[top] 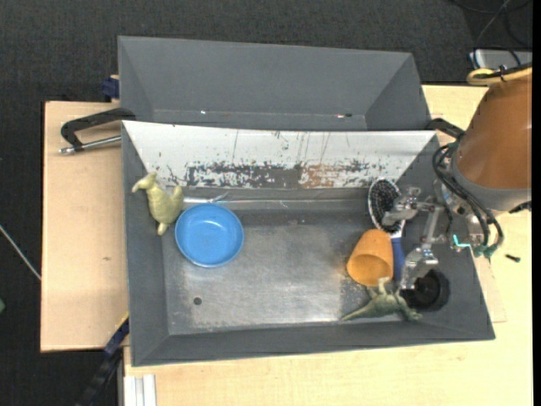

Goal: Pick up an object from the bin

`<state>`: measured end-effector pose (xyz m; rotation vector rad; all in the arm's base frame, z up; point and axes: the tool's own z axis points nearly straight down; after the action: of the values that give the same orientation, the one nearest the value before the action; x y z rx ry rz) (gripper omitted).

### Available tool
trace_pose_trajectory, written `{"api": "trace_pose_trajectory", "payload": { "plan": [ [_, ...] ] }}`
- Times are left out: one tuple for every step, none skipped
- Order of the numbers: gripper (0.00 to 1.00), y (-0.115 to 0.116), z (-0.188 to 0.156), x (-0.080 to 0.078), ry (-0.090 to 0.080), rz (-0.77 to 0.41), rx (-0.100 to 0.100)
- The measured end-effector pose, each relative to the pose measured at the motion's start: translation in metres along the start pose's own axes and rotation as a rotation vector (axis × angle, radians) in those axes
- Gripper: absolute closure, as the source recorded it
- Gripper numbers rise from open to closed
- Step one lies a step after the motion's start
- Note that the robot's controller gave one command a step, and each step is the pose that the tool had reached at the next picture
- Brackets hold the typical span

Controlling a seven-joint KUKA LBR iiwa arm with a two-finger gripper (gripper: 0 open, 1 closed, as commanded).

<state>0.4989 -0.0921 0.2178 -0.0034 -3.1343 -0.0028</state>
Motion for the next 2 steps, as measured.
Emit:
{"api": "trace_pose_trajectory", "payload": {
  "plan": [
    [0.0, -0.011, 0.1449, -0.0264, -0.024, 0.055, -0.005],
    [1.0, -0.0107, 0.1441, -0.0253, -0.022, 0.05, -0.004]
  ]
}}
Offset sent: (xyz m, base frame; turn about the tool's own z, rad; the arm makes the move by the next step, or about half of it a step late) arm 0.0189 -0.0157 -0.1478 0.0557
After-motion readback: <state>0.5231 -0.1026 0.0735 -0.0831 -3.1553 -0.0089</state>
